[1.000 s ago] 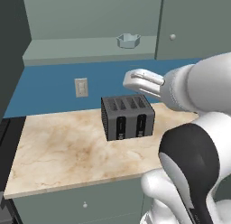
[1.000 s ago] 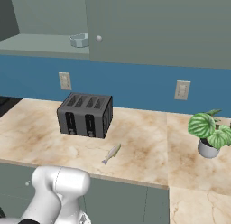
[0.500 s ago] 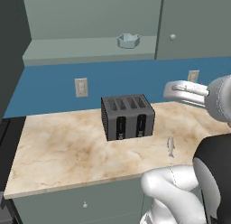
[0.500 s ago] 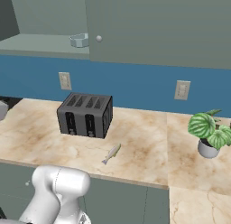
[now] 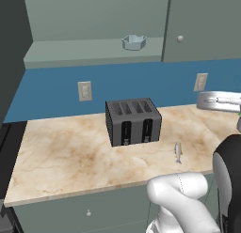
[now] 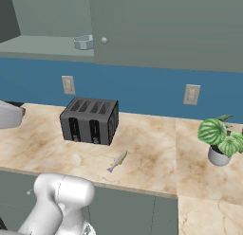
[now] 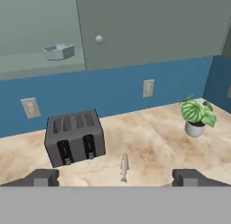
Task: Retrieve the tupperware from the cabinet, then place the raw meat into the tupperware to avoid contamination.
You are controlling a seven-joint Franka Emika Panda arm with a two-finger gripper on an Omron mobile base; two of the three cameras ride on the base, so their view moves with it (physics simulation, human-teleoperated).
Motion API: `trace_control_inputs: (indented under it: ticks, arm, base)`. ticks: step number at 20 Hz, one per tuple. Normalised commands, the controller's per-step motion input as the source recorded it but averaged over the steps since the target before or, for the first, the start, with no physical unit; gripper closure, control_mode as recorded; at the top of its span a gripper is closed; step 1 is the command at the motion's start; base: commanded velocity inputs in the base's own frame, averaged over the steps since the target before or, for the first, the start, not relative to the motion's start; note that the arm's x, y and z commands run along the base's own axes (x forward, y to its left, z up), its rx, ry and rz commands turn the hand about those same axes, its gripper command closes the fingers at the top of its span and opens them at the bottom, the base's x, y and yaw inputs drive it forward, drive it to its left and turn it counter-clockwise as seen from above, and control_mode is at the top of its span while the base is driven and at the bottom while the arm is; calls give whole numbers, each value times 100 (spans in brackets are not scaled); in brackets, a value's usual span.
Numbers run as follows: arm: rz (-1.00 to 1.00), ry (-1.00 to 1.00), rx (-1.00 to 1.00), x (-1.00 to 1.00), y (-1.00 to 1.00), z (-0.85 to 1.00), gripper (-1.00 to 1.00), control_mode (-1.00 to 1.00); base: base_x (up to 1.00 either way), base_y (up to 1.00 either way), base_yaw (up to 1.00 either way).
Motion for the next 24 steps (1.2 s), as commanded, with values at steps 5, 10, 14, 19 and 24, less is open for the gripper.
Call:
trace_control_inputs:
  ticks: [5,10,14,19,24]
  arm:
    - [0,-12,-9,5,-30,2,-100,-100]
    - [0,-27,-1,2,-28,0,-100,-100]
    - [4,-33,0,2,-21,0,-100,-100]
    - [7,-30,0,17,-7,1,-100,-100]
    - [4,-30,0,14,0,17,-100,-100]
  base:
    - [0,0,0]
    - [0,0,0]
    - [0,0,0]
    - [0,0,0]
    - [0,0,0]
